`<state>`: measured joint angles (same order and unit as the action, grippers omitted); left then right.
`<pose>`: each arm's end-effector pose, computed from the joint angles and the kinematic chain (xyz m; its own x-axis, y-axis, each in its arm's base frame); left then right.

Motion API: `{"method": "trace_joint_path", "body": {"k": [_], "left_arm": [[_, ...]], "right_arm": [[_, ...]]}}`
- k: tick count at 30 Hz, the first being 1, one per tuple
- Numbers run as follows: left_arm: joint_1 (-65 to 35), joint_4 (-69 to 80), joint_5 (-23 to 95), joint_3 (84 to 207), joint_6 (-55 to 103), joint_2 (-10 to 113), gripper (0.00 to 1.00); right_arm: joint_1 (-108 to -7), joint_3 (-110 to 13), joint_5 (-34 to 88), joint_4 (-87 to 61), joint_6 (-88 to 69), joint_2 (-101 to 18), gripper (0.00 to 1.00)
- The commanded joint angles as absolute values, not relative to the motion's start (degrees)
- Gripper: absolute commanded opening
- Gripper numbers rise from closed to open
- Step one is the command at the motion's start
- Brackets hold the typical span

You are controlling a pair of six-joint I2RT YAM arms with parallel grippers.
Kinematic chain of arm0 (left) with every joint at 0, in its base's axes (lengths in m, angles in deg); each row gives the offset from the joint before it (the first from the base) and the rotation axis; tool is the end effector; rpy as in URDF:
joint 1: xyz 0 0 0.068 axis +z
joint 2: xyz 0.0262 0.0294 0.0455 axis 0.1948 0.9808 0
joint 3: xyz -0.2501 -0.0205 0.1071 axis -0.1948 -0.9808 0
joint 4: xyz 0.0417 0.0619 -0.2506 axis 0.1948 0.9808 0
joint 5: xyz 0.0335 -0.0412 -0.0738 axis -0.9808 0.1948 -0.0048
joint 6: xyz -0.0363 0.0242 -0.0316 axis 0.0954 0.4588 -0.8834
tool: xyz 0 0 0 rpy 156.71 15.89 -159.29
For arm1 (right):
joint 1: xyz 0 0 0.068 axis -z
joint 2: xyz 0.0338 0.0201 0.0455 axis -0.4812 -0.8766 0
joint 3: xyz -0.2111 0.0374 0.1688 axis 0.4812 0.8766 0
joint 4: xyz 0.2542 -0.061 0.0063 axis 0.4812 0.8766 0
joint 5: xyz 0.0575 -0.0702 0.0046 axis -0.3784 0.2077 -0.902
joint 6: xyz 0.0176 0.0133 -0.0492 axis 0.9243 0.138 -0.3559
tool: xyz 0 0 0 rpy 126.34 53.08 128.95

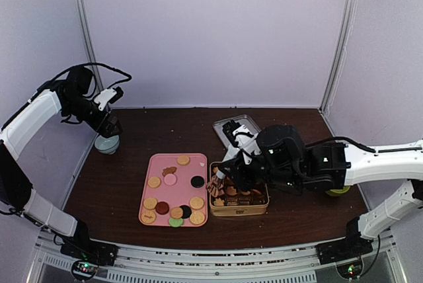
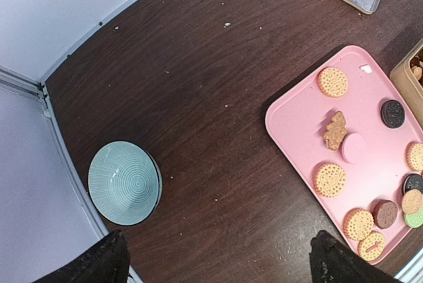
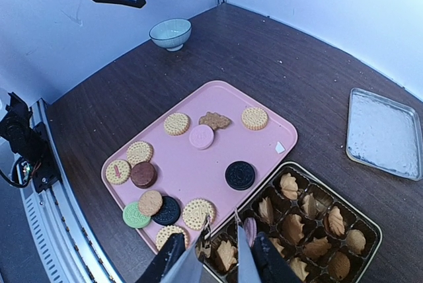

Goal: Pack the cookies
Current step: Place the fake cookies in the empty pocket of the box, then pick up the fake cookies from the plate.

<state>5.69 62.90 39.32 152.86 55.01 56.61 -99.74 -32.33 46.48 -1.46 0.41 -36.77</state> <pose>0.2809 -0.0342 0.3393 -0.7106 0.4033 -0.5766 0.4727 0.8806 0.0334 0.1067 0.2867 0.3050 -0.3943 -0.2941 -0.8706 -0.7854 0.5997 0.1531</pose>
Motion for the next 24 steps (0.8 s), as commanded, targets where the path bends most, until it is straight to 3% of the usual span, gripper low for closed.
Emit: {"method": "trace_joint_path", "body": {"k": [1,10,24], "left_arm": [[6.1,62.4,40.1,153.2,55.5,56.4,0.98],[6.1,62.9,39.6,153.1,55.4,56.1,0.98],[7.3,63.4,39.5,151.0,55.8,54.3,0.98]], "right_arm": [[-100.0,-33.6,48.0,-2.4,-0.3,-35.0,0.32],[-100.1,-37.3,45.3,-5.0,-1.7,-38.1,0.31],[-104.3,-50.5,38.2,-8.2,-6.5,-55.4,0.32]]}}
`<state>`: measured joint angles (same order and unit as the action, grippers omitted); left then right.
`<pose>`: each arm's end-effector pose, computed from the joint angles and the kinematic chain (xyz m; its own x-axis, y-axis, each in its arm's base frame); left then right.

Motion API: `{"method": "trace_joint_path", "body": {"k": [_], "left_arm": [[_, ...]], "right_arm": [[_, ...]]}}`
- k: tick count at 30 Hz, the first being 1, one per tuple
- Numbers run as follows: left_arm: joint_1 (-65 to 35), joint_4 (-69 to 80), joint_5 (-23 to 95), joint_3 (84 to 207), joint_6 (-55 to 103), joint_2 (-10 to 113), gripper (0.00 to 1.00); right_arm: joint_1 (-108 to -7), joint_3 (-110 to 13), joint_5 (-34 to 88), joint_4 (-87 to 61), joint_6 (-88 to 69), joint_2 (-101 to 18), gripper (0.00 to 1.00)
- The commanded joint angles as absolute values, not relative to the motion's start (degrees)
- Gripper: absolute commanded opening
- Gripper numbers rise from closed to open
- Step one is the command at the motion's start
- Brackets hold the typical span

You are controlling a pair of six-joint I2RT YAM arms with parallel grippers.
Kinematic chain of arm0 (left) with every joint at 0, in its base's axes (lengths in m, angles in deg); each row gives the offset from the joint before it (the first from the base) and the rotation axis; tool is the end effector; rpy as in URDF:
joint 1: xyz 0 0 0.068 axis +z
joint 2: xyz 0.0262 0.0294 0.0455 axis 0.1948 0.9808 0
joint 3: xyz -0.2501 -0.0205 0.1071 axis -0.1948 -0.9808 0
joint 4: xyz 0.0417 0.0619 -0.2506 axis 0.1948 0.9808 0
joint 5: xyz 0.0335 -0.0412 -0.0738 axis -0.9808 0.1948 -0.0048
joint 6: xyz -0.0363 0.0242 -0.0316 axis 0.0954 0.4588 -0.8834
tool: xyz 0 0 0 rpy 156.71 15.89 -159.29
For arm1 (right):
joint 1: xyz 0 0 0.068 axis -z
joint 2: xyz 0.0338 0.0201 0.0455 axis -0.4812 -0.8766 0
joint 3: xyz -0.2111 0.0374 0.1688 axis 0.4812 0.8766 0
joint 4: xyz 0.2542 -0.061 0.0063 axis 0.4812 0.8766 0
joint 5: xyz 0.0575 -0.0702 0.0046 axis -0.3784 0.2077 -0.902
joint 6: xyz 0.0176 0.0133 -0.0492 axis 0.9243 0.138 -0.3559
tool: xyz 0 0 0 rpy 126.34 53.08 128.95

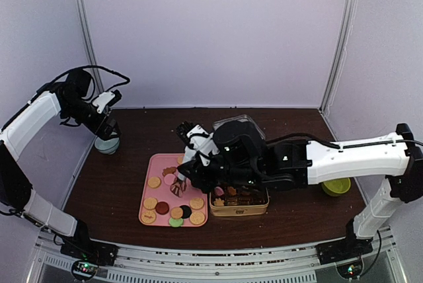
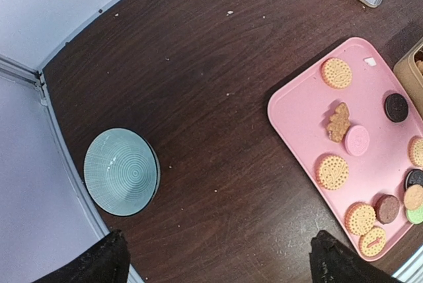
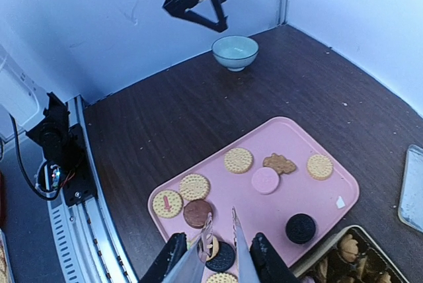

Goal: Pack the cookies
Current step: Pick up the fake cookies from the plate.

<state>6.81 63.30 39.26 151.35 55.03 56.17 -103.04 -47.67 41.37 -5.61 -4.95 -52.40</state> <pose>0.2782 -0.0284 0.3328 -0.7328 0.3908 -0.5570 0.4559 0.8897 0.0245 0.1073 0.3656 0.3172 -0.2891 -0.3226 -0.9013 -0.8869 0.4447 0.1253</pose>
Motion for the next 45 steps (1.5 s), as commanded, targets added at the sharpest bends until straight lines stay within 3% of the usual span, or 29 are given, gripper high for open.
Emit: {"method": "trace_joint_path", "body": {"k": [1,23,45], "left_arm": [[7.3,63.4,39.5,151.0,55.8,54.2,0.98],[7.3,63.5,40.2,151.1,56.1,54.5,0.98],[7.3,64.2,40.9,151.4,56.3,54.9,0.98]], "right_arm": [[-104.4,-51.1,37.6,-8.4,-6.5,-56.4,0.32],[-105.6,-52.7,39.9,-6.4,-8.6,-64.3,0.37],[-105.0,-47.0,35.0,-9.6,-4.9,-62.4,0.39]]}}
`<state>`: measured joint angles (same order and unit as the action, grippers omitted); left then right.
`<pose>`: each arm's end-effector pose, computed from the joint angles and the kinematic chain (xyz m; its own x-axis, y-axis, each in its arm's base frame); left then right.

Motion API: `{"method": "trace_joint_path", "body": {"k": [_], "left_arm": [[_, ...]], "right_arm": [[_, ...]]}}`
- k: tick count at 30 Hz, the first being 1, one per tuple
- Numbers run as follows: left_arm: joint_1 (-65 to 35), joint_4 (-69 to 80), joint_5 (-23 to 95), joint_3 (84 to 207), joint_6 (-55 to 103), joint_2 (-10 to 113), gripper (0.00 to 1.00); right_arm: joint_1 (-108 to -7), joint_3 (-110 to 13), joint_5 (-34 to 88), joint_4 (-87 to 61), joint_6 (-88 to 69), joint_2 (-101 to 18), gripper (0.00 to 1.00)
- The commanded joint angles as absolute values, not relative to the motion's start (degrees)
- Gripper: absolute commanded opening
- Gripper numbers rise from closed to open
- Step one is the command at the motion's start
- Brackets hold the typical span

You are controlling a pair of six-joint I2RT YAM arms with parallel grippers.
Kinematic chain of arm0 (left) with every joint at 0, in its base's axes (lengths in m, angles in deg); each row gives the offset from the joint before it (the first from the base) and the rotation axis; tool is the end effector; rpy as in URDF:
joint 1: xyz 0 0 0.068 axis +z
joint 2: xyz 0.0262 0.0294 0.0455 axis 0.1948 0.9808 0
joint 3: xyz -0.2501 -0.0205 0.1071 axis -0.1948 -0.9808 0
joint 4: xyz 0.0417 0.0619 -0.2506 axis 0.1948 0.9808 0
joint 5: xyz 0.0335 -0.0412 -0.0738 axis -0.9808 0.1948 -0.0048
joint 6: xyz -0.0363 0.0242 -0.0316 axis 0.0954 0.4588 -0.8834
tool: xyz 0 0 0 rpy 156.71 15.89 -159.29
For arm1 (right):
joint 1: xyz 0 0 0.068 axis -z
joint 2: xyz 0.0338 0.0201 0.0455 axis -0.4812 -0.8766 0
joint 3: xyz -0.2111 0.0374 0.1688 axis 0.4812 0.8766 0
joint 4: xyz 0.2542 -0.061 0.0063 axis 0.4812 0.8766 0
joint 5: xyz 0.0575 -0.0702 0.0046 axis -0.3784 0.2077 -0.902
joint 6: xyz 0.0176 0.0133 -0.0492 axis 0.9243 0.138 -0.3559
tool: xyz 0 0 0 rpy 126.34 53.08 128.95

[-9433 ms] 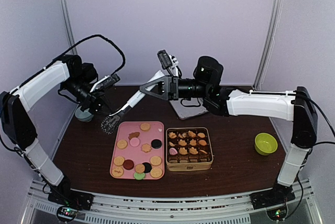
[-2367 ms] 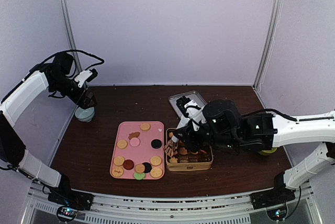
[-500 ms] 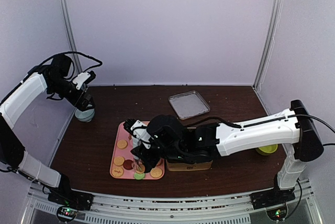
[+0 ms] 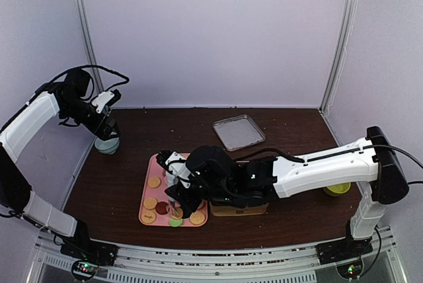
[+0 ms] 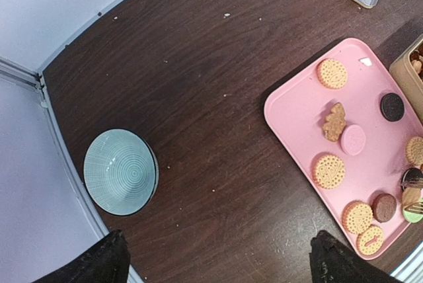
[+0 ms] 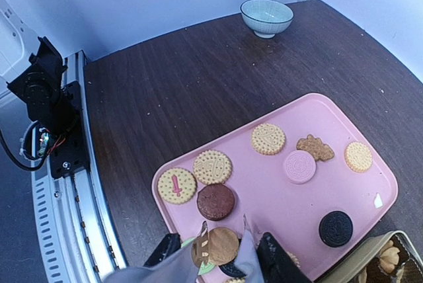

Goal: Pack the cookies
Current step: Pick up the fake cookies from the plate.

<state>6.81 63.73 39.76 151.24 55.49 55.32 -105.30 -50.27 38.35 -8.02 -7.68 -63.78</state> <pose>0.2741 -0.0284 0.3357 -0.7246 0.3970 -0.5633 0.4657 0.8846 0.0243 0.1006 0.4100 0.2610 -0.2579 -0.4545 -0.8526 -0.9291 0.3588 0.0898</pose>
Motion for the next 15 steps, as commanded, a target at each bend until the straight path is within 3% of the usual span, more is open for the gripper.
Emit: {"method": "trace_joint_path", "body": {"k": [1,15], "left_arm": [[7.3,64.3,40.9,151.5,56.3,54.9,0.98],[7.3,64.9,41.2,152.4,56.3,55.0,0.98]], "right_arm": [[-104.6,-46.1,34.2,-10.4,-4.2,-62.0,0.38],[-101.8,-39.3,27.1,-14.4,0.3,-58.0,0.33]]}}
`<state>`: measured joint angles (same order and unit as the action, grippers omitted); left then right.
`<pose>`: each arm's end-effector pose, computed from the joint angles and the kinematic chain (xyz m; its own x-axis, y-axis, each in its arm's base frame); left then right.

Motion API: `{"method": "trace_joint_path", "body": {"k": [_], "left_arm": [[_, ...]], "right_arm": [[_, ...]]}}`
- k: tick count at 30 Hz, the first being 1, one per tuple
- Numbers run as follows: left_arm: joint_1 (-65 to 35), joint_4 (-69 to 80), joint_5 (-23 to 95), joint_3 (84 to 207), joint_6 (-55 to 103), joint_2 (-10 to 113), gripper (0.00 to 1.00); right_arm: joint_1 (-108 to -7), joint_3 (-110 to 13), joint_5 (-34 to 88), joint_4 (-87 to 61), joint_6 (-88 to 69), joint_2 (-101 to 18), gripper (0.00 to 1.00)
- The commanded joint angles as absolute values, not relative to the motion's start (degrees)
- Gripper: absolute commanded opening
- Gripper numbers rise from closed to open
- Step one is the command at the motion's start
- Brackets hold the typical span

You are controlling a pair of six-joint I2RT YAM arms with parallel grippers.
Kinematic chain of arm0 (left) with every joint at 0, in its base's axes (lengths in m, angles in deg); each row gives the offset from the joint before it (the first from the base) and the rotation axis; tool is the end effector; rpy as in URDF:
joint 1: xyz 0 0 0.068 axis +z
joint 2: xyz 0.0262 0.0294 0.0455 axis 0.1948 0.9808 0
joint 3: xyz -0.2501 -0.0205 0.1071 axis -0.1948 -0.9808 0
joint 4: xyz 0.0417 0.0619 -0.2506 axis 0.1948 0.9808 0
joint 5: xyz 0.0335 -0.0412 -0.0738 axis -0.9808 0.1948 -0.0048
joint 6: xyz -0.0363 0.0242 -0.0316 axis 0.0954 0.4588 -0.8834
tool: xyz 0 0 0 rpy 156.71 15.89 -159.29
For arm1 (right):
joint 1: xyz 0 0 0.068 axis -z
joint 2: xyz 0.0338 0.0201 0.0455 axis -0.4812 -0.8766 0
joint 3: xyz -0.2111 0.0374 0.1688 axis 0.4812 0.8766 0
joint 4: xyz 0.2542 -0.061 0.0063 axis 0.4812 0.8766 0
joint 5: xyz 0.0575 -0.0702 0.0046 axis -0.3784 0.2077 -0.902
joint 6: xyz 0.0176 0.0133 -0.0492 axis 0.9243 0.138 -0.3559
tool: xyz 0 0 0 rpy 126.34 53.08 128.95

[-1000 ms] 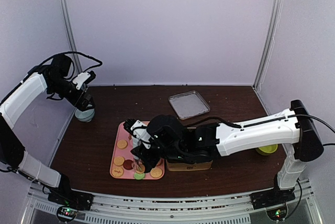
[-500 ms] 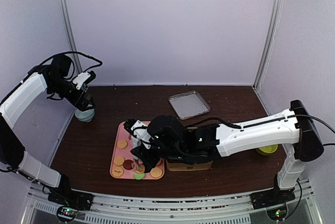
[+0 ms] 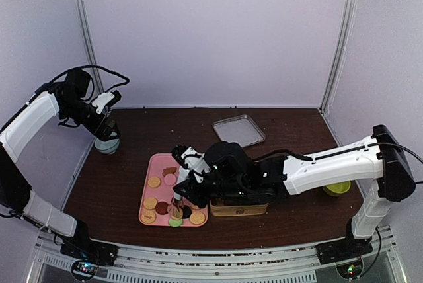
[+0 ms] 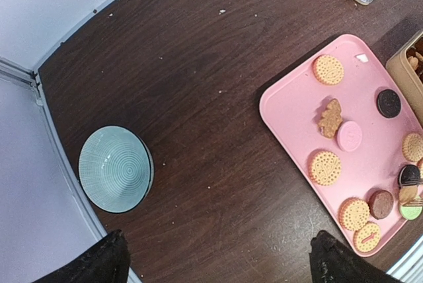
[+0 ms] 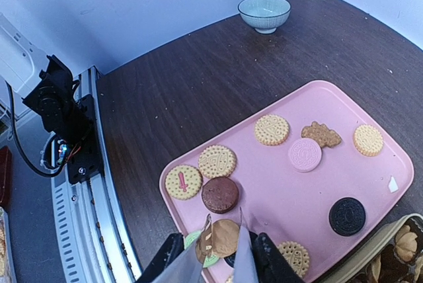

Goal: Pack the cookies
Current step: Pick up the fake cookies from the plate.

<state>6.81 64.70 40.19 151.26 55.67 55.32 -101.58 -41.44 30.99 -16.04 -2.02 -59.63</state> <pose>0.2725 -0.0286 0.3348 -0.7310 0.3998 -0.5529 0.4718 0.8816 0.0136 0.1165 0.3842 0.2504 -0.3681 -0.3721 -0.8521 -0.9073 0.3442 0.2416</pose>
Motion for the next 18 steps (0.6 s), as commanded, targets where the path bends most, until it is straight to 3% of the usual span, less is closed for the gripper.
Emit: {"method": "trace_joint_path", "body": {"k": [1,18], "left_arm": [[7.3,64.9,41.1,152.3,56.3,55.0,0.98],[7.3,64.9,40.7,152.5,56.4,54.9,0.98]], "right_arm": [[-101.8,-39.1,27.2,-14.5,0.4,-57.7,0.32],[-101.8,-41.2,30.7,-14.4,-0.2,-53.2,0.04]]}}
